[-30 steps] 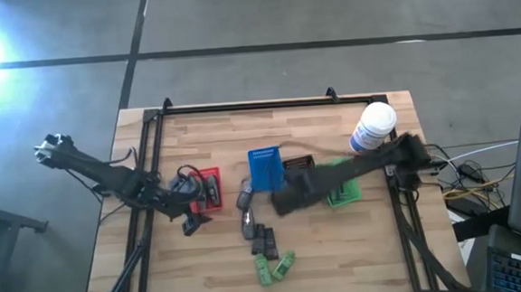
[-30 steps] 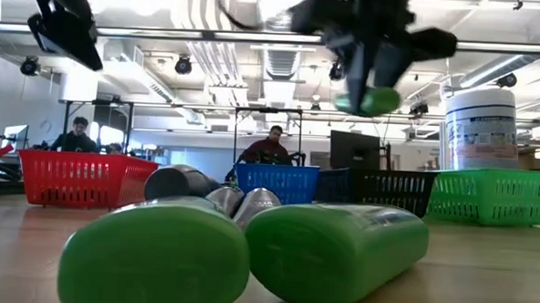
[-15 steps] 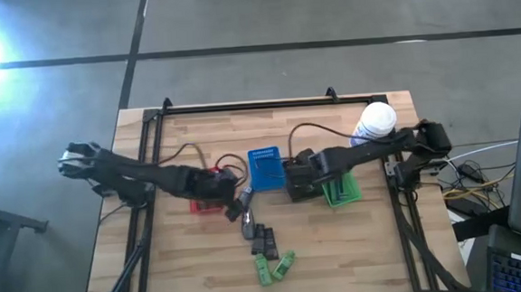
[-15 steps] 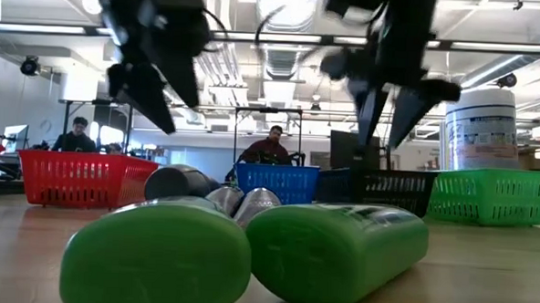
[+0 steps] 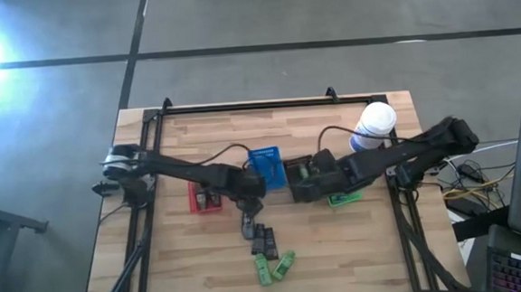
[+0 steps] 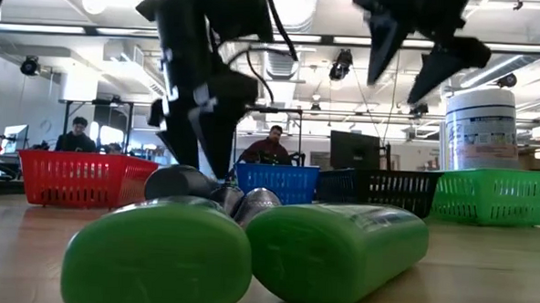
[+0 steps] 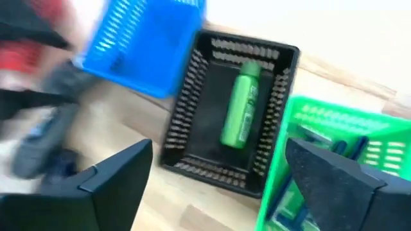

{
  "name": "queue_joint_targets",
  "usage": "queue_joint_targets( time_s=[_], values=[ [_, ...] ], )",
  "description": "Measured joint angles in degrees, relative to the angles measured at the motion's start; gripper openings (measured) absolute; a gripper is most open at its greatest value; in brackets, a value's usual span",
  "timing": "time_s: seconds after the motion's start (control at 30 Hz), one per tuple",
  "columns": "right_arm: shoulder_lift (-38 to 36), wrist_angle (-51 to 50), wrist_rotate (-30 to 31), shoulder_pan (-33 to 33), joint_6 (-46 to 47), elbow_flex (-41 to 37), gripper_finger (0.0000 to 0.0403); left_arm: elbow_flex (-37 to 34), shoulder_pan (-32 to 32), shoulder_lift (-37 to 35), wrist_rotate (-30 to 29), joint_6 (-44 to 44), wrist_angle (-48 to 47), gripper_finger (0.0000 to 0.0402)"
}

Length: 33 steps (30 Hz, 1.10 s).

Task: Pick & Place Travel size toiletries
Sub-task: Put the black deodorant into the orange bin

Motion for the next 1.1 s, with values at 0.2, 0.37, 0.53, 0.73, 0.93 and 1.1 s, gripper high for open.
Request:
queue_joint_targets(
  time_s=[0.2, 0.37, 0.53, 0.73, 0.93, 1.1],
  values=[
    [-1.7, 0.2, 1.1, 0.2, -2.5, 0.5, 0.0365, 2.5, 0.7, 6.9, 0.8, 3.1, -1.1, 0.0358],
    [-1.6, 0.3, 1.4, 0.3, -4.4, 0.8, 0.0355, 3.8, 0.9, 8.9, 1.2, 4.6, -1.3, 0.0302],
    [-1.7, 0.4, 1.4, 0.5, -4.6, 0.8, 0.0339, 3.8, 1.1, 6.6, -0.2, 5.0, -2.3, 0.0204],
    [-2.2, 0.6, 1.1, 0.6, -5.2, 0.8, 0.0332, 4.3, 1.2, -3.4, -2.9, 2.8, -12.6, 0.0204],
    [-2.2, 0.7, 1.0, 0.6, -5.3, 0.8, 0.0350, 3.4, 0.8, -15.4, -10.0, -10.2, -28.0, 0.0204],
    [-2.1, 0.8, 1.0, 0.6, -4.6, 0.8, 0.0361, -5.0, 1.6, -22.3, -11.3, -26.0, -27.1, 0.0204]
  ],
)
